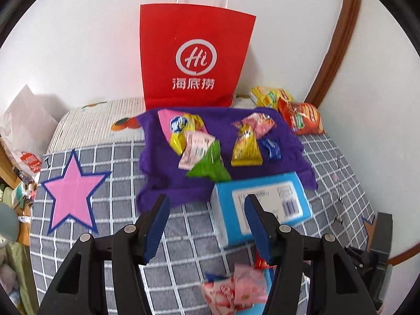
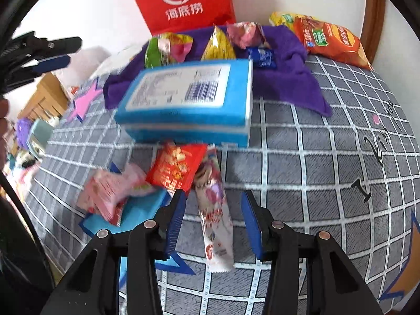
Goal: Organize snacks
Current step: 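Grasp the pink bear-print stick packet with the right tool while the left tool grasps the pink peach packet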
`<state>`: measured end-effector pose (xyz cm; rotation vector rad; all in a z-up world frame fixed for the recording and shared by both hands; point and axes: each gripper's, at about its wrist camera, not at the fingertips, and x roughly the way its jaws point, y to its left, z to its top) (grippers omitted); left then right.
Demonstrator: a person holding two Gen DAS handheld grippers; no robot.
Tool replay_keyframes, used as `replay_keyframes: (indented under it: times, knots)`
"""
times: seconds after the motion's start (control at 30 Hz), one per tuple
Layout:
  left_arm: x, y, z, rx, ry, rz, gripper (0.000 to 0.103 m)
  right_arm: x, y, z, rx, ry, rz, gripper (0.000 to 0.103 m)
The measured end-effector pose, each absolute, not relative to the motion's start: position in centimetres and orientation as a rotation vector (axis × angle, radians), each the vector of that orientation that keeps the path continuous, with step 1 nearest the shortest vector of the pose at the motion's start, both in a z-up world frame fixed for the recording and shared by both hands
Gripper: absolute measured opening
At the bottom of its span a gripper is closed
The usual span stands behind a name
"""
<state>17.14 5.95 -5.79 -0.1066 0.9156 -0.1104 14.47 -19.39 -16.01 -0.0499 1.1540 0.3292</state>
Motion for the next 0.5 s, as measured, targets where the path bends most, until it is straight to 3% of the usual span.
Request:
replay_keyframes:
  times: [0.3,0.5]
  knots:
    - [13.7,4.4,-8.8,-0.086,0.973,-0.137,0.056,14.5,-18.1,-18.4,-0.099,1.137,0.268,0.024]
    - [12.2,2.4,-10.6,-0.052,1.001,-0.184,0.056,13.6,-18.4,-16.7,-0.125,1.058,0.228,0.022]
